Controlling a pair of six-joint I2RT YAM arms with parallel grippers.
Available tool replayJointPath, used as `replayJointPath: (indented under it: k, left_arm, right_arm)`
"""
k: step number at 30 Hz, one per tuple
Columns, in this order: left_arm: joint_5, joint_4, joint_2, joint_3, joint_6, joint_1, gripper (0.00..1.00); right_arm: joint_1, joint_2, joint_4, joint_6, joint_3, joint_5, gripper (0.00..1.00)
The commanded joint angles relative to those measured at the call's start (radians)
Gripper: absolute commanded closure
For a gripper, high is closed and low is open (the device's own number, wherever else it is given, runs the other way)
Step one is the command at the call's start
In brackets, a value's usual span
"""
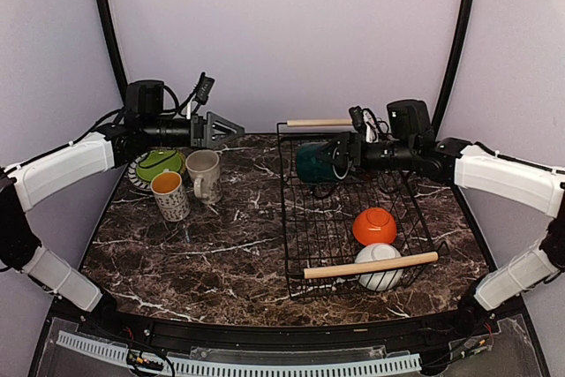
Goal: Unload the mixed dishes from the dish rack
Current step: Pass from the right arm to the left
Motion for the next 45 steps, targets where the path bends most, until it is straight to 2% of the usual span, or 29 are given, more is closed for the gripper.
replayJointPath:
  k: [1, 9, 18, 27, 32, 35, 37, 42, 45]
  left_arm:
    - [0.193, 0.167, 0.015, -0.027, -0.110, -0.037, 0.04]
    - [0.251, 0.300, 0.055, -0.060, -0.213, -0.089, 0.05]
    - [0.298, 0.424, 0.069, -0.084, -0.305, -0.101, 0.10]
    - [0.363, 0.568, 0.067, -0.104, -0.400, -0.112, 0.35]
    - [0.391, 0.683, 0.074, -0.118, -0.470, -0.117, 0.53]
    - [0.396, 0.700, 0.076, -0.119, -0.488, -0.119, 0.62]
    - [0.393, 0.701, 0.076, -0.118, -0.489, -0.119, 0.73]
    - [0.388, 0.693, 0.074, -0.119, -0.483, -0.120, 0.88]
    - [0.383, 0.659, 0.068, -0.114, -0.463, -0.120, 0.97]
  right_arm:
    - [0.001, 0.038, 0.335, 0.069, 0.027, -0.163, 1.00]
    - [0.040, 0.151, 0.569, 0.142, 0.109, -0.252, 1.00]
    - [0.074, 0.252, 0.690, 0.211, 0.163, -0.299, 1.00]
    - [0.090, 0.336, 0.796, 0.262, 0.210, -0.336, 1.00]
    - [0.094, 0.356, 0.845, 0.287, 0.211, -0.356, 1.00]
    - [0.095, 0.362, 0.865, 0.295, 0.210, -0.362, 1.00]
    - [0.099, 0.364, 0.870, 0.296, 0.211, -0.366, 1.00]
    - [0.103, 0.364, 0.872, 0.294, 0.211, -0.373, 1.00]
    - [0.103, 0.356, 0.862, 0.290, 0.198, -0.366, 0.92]
